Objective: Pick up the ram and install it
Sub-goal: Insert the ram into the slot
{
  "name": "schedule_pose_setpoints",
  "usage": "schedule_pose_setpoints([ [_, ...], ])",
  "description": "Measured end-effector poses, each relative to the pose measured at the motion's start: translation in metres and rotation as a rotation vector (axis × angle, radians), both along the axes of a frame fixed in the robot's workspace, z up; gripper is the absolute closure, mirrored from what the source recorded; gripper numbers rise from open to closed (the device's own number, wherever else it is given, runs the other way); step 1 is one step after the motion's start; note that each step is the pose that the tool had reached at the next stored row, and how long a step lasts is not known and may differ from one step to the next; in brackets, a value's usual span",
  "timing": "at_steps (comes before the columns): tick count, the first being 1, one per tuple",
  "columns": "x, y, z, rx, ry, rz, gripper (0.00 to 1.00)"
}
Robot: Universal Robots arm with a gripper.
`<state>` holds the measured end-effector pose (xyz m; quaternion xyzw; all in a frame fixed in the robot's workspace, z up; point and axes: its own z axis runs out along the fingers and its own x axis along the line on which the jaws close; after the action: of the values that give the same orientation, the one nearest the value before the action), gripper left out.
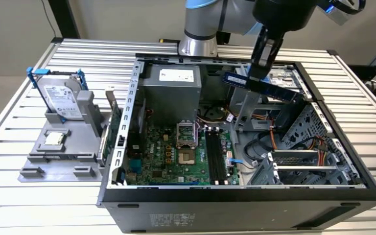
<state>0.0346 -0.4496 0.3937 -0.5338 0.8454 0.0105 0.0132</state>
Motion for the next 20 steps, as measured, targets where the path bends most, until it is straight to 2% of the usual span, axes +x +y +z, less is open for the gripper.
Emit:
schedule_pose_setpoints([
  [10,0.0,0.0,0.0,-0.0001,0.0,-0.108,1.0],
  [20,0.0,0.0,0.0,-0.0001,0.0,-0.236,1.0],
])
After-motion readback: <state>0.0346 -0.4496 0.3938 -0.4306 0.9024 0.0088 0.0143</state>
